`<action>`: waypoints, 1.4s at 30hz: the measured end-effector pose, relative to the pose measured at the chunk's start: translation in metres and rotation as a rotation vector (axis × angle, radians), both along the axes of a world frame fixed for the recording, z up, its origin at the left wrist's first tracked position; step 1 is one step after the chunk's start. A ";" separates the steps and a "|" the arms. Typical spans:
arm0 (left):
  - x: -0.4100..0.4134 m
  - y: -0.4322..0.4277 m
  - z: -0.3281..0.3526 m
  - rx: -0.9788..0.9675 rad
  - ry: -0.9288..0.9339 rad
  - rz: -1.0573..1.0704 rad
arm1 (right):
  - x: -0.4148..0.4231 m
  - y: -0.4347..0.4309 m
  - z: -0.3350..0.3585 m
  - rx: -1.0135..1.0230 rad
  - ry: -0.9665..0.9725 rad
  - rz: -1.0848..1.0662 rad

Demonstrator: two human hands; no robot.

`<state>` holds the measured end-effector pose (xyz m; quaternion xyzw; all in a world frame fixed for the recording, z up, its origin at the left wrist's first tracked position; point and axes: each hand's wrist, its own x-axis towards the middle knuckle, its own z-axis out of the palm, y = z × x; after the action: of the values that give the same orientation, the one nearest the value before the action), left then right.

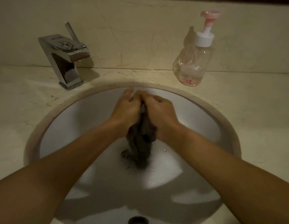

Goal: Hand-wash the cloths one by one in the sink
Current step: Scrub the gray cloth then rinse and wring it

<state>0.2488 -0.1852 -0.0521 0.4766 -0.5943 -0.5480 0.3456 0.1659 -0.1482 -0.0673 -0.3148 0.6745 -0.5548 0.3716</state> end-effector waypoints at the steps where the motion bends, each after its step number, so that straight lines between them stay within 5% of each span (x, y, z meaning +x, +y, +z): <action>1: 0.004 -0.006 0.001 0.011 0.004 0.047 | 0.011 0.003 -0.001 -0.001 0.010 0.036; 5: 0.012 -0.011 -0.001 0.105 0.034 0.043 | 0.009 0.000 -0.001 -0.022 0.121 0.063; 9: -0.002 -0.003 -0.002 0.173 0.026 -0.191 | -0.040 -0.011 0.007 0.213 0.449 0.068; 14: 0.014 -0.015 -0.019 -0.271 -0.977 -0.351 | -0.047 -0.006 0.001 0.618 1.043 0.325; 16: 0.021 -0.021 -0.018 -0.423 -1.091 -0.323 | -0.041 -0.003 0.009 0.550 1.188 0.321; 18: 0.024 -0.023 -0.016 -0.468 -1.055 -0.391 | -0.035 -0.001 0.015 0.465 1.097 0.518; 22: 0.020 -0.020 -0.024 -0.373 -1.197 -0.850 | -0.033 0.004 -0.003 0.757 0.936 1.007; 27: 0.022 -0.018 -0.033 -0.294 -1.289 -1.046 | -0.036 0.002 -0.028 0.793 1.216 0.947; 30: 0.022 -0.022 -0.044 -0.318 -1.432 -0.860 | -0.028 -0.004 -0.047 0.557 1.313 0.711; 33: 0.023 -0.030 -0.040 -0.319 -1.248 -0.682 | -0.031 -0.014 -0.050 0.480 1.084 0.627; 38: 0.013 -0.032 -0.013 -0.096 -0.541 -0.146 | -0.036 -0.022 -0.015 0.195 0.605 0.392; 42: 0.010 -0.025 -0.002 0.002 -0.210 0.020 | -0.038 -0.018 0.000 0.078 0.350 0.269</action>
<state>0.2584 -0.2101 -0.0542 0.5375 -0.6218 -0.4924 0.2864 0.1283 -0.1661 -0.0675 -0.4785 0.7018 -0.4106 0.3315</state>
